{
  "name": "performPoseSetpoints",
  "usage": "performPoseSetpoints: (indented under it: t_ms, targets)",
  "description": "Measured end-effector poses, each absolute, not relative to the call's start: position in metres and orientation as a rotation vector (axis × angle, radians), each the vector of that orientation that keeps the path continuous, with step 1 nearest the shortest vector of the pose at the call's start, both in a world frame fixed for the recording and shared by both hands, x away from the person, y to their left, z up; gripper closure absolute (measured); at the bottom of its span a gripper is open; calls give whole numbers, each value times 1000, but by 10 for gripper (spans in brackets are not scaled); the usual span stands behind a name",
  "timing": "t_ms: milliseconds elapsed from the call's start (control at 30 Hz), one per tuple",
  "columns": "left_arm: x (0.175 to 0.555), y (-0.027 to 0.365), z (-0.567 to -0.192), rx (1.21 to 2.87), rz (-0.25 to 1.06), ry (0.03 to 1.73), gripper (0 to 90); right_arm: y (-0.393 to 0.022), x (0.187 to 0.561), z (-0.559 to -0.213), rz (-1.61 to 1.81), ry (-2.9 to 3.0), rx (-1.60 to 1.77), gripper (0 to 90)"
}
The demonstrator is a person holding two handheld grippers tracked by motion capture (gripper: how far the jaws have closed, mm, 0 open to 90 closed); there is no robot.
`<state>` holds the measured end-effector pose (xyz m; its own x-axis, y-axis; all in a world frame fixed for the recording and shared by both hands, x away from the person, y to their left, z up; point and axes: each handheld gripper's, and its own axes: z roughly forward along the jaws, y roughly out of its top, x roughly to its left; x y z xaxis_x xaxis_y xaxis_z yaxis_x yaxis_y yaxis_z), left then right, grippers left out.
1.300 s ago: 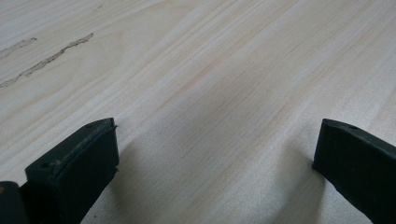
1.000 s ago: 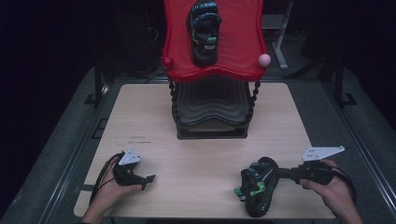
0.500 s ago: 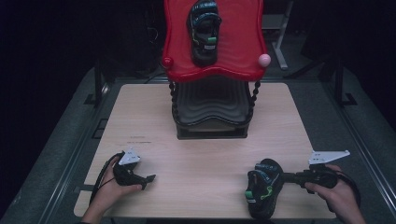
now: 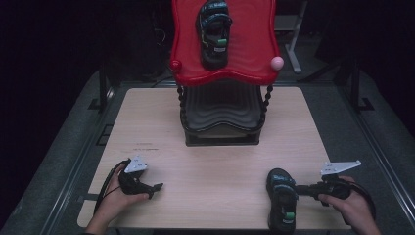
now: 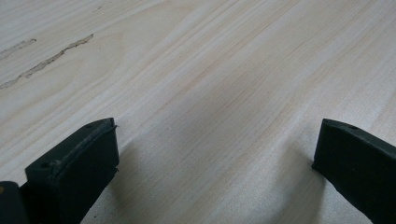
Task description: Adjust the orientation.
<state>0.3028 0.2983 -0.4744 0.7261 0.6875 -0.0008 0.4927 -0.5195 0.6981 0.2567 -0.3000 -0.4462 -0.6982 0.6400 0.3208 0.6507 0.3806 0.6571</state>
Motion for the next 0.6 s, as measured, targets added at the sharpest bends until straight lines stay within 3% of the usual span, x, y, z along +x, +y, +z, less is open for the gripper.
performPoseSetpoints:
  t_ms: [367, 600]
  targets:
    - [303, 298, -474, 2226, 360, 889, 0, -302, 265, -443, -1317, -2602, -1220, 887]
    - [303, 298, -474, 2227, 360, 888, 0, -312, 252, -422, -1578, -2469, -1183, 678]
